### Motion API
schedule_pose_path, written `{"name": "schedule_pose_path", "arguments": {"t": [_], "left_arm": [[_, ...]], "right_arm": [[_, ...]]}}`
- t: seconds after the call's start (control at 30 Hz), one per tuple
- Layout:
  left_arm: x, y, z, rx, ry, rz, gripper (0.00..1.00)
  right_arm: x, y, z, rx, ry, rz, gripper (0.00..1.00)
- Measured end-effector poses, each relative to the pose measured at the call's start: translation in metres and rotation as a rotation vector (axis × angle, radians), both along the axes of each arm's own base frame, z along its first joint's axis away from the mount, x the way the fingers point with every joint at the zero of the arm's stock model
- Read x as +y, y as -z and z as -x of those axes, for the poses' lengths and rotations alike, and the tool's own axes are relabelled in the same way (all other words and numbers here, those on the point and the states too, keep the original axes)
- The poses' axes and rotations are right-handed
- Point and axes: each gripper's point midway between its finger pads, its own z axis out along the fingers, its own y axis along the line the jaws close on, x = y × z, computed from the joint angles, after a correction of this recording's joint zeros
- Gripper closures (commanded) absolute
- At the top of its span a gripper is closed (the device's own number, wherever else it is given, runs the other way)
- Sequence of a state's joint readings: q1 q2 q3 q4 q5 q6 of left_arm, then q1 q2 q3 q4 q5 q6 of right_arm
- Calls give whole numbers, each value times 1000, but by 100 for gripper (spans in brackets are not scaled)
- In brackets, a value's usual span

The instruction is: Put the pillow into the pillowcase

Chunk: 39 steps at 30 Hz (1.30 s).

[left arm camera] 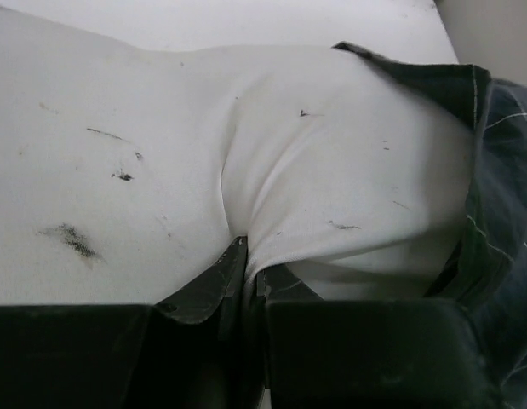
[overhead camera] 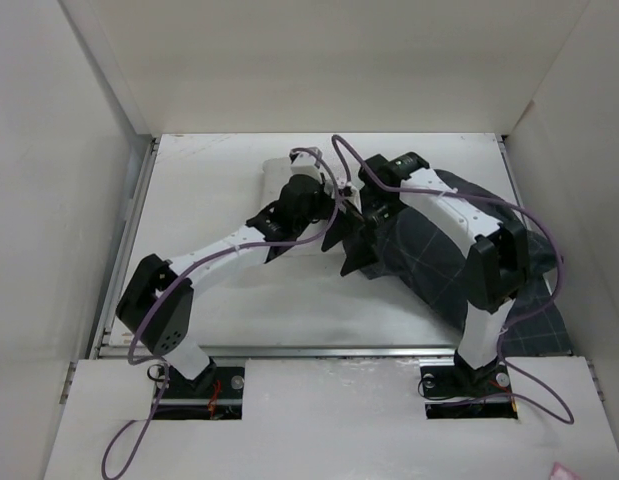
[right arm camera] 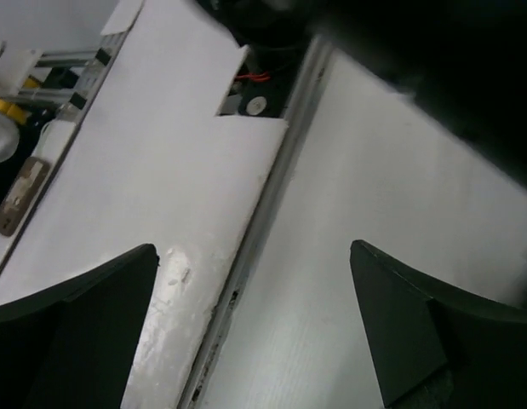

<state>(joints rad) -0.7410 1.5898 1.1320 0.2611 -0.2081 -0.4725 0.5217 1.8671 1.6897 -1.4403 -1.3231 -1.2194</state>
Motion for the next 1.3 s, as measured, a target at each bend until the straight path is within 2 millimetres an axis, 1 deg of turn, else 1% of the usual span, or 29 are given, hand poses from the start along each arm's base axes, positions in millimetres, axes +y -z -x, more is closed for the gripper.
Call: {"name": "schedule_pose_path", "arguments": {"t": [0.03,0.13,0.2,0.23,0.27,0.37,0.43,0.5,0.6,0.67,0.73,0.83,0.93,1.0,1.03,1.07,1.13,1.2,1.3], "left_arm": [[9,3,3,14,-14,-4,100],[39,16,7,44,-93,-32,100],[59,22,5,64,-154,-49,100],[66,21,5,68,-176,-49,100],[73,18,5,68,-199,-47,100],[90,6,11,57,-250,-39,100],[103,4,19,60,-283,-45,100],[110,1,26,56,-292,-42,100],[120,0,37,55,-296,-38,100],[123,1,45,54,-288,-35,100],[123,3,52,53,-277,-33,100],[116,8,59,58,-244,-40,100],[103,11,68,61,-193,-43,100],[95,10,72,57,-162,-44,100],[91,10,74,55,-148,-44,100],[87,9,77,53,-134,-43,100],[81,10,81,52,-109,-42,100],[77,12,85,50,-87,-41,100],[77,19,92,53,-67,-41,100]], "right_arm": [[2,-3,-8,2,16,11,0],[13,-21,-43,-29,88,20,0],[14,-23,-63,-77,185,111,0],[11,-20,-81,-140,271,178,0],[10,-23,-97,-183,351,211,0],[3,-41,-140,-263,580,246,0],[-4,-55,-161,-279,732,256,0],[-14,-68,-177,-275,884,274,0],[-26,-76,-196,-244,1105,328,0],[-29,-75,-202,-222,1229,366,0],[-25,-73,-201,-206,1301,390,0],[-5,-71,-195,-198,1341,403,0],[19,-72,-196,-207,1367,400,0],[29,-66,-199,-213,1396,420,5],[30,-61,-202,-222,1425,438,10],[29,-54,-206,-232,1458,466,20],[20,-37,-211,-248,1523,536,23],[5,-18,-216,-271,1600,624,24],[-13,-1,-221,-310,1675,717,36]]}}
